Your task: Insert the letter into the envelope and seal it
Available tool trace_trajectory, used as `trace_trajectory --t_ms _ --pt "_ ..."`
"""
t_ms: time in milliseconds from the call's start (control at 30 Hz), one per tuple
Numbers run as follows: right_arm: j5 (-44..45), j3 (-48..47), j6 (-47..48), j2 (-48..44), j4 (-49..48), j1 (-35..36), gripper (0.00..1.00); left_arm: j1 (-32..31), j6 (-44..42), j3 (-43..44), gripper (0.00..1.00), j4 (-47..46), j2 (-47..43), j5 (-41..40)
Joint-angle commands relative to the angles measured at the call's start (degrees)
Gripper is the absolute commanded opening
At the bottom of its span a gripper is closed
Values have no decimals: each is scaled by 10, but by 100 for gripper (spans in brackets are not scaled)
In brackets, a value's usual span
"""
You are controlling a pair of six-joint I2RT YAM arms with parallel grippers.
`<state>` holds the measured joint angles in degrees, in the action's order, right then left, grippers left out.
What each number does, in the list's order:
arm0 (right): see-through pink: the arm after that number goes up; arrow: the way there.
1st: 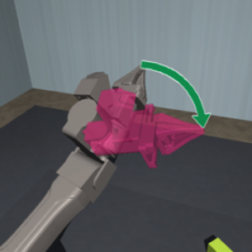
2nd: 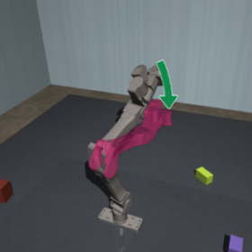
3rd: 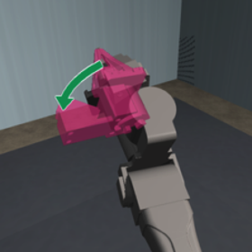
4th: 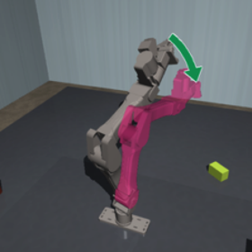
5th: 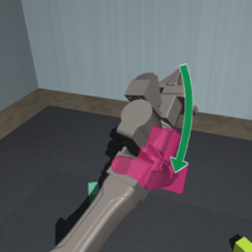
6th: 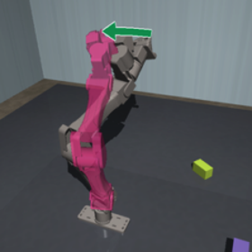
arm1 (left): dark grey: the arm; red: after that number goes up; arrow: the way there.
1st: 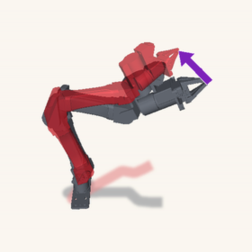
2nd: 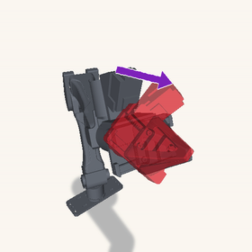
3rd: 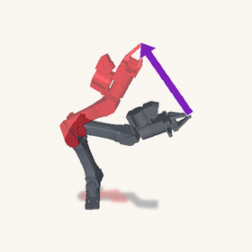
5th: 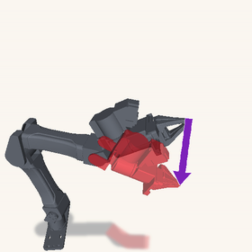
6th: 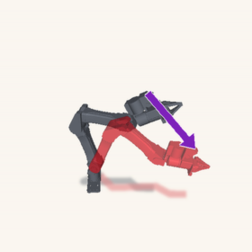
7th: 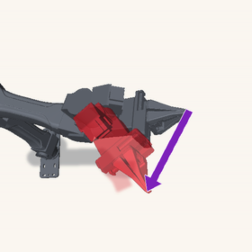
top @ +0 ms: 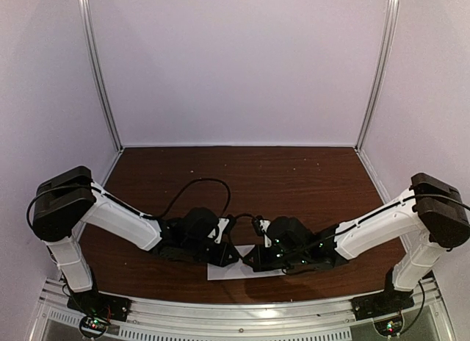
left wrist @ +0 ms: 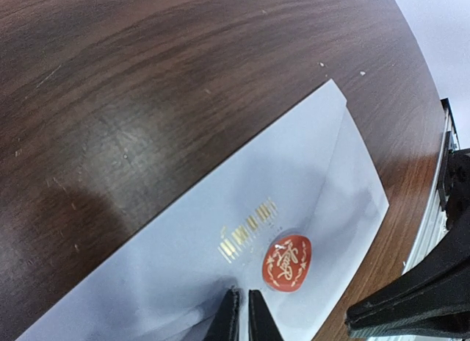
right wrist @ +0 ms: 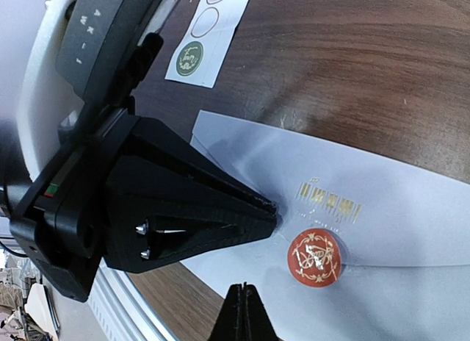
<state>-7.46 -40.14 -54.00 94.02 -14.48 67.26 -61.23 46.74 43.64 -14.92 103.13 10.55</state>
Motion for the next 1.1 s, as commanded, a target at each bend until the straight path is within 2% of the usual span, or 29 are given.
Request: trace_trajectory --t_ms 0,367,600,733,867,1067 --pt "8 -1 -1 10 -28 -3 0 -2 -9 10 7 11 8 -17" --pt "8 27 -16 40 -69 -24 0 -2 -5 9 7 11 9 -23" --pt "-49 27 -32 99 -99 -29 0 -2 6 5 7 13 5 -40" --pt "-93 40 -54 134 -137 -21 0 -2 16 1 7 7 2 -46" --pt "-115 37 -58 160 -135 -4 0 -2 27 -10 7 -4 2 -48" --pt "-121 44 -78 142 -141 19 0 -2 26 -9 7 4 2 -54"
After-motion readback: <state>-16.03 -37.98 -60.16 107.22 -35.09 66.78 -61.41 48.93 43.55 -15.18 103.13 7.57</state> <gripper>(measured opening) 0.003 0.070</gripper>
